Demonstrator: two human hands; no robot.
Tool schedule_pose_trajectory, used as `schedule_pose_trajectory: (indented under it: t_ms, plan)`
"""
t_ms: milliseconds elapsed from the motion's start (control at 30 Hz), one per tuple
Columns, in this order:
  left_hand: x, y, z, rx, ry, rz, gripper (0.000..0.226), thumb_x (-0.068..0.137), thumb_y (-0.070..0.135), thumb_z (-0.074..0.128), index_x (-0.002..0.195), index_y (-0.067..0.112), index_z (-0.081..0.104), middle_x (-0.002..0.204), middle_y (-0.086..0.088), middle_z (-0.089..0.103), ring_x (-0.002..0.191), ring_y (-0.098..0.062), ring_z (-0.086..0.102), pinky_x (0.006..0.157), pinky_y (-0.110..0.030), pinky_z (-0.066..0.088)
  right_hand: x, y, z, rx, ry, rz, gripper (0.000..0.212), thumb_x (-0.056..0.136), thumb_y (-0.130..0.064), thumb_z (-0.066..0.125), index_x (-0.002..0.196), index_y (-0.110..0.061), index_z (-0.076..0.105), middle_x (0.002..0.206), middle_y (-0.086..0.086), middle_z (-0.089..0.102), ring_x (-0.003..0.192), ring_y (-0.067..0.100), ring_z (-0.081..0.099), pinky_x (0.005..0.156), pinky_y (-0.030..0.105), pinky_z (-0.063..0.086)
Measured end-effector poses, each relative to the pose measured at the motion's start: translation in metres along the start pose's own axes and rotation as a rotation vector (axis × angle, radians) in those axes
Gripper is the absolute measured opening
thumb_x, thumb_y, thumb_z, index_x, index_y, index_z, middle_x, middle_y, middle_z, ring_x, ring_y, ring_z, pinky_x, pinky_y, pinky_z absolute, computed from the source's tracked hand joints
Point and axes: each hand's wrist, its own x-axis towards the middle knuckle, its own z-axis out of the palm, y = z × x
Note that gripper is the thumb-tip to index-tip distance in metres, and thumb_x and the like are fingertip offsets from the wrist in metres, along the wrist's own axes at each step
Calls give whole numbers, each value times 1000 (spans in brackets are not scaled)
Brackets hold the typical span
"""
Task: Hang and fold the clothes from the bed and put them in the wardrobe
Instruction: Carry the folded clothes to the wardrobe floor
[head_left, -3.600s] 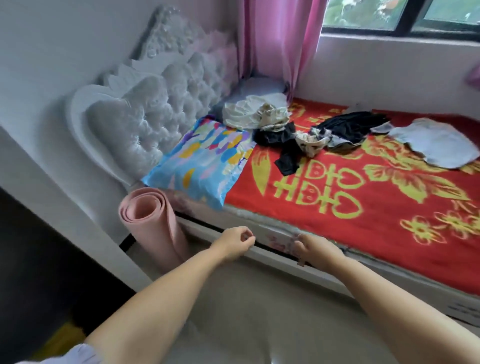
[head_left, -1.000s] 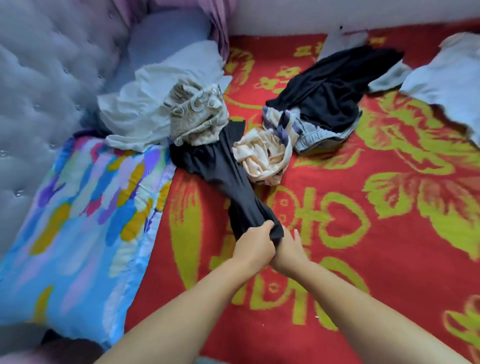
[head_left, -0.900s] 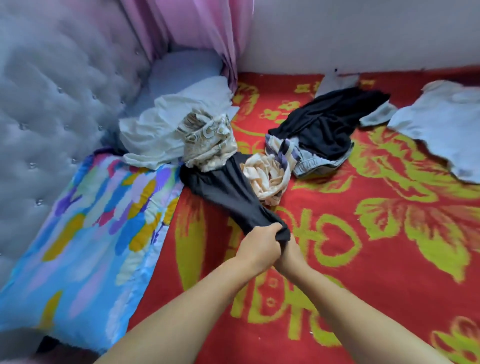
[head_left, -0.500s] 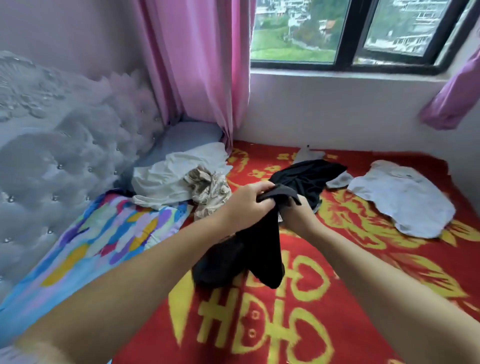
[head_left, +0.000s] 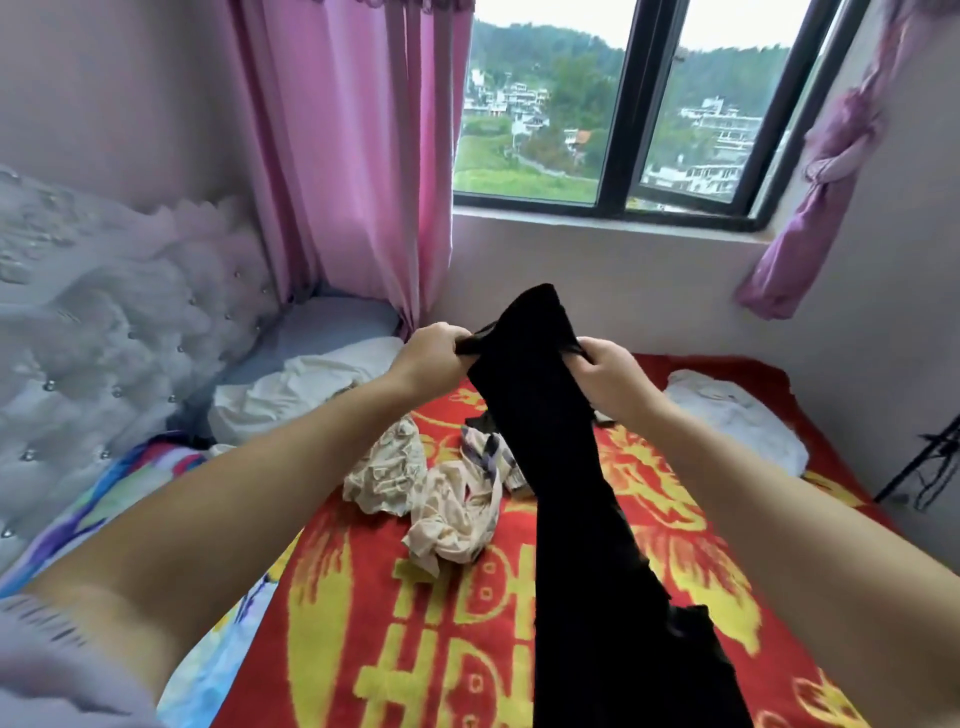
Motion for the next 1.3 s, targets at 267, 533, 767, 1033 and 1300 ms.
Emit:
schedule_pose_trajectory:
  t_ms: [267, 533, 767, 1033, 1300]
  plan:
    - [0, -8, 0, -670, -52, -371, 11, 93, 20, 59, 98, 12, 54, 86, -7, 62, 70, -16, 59, 68, -31, 42, -2, -35, -26, 431, 2, 138, 33, 101, -25, 44, 78, -4, 55, 48, 3, 40, 33, 13, 42, 38, 23, 36]
    - [-41, -5, 65, -547, -663, -161, 31, 76, 49, 72, 105, 45, 61, 105, 17, 69, 101, -3, 65, 81, -18, 50, 4, -71, -55, 903, 235, 178, 27, 100, -17, 40, 74, -13, 42, 38, -5, 36, 30, 10, 38, 33, 16, 33]
    - [-14, -21, 61, -330, -456, -115, 8, 85, 29, 69, 83, 36, 66, 73, 22, 68, 71, 8, 64, 59, -5, 42, -12, -11, -93, 1070, 574, 376, 23, 96, -19, 45, 73, -16, 42, 39, -7, 34, 32, 7, 33, 33, 15, 27]
    - [-11, 8, 73, -336, -354, -4, 23, 101, 28, 45, 110, 18, 64, 101, 4, 68, 99, -14, 63, 73, -9, 44, -30, 46, -110, 854, 579, 699, 24, 96, -17, 47, 72, -15, 45, 51, -1, 39, 27, 7, 35, 33, 12, 33]
    - [-10, 77, 57, -478, -328, 271, 30, 95, 0, 49, 118, 9, 65, 115, -4, 66, 109, -12, 59, 99, -21, 42, -35, 4, -79, -127, -344, 217, 61, 92, -43, 58, 143, -15, 40, 143, 2, 47, 127, 15, 47, 101, 23, 37]
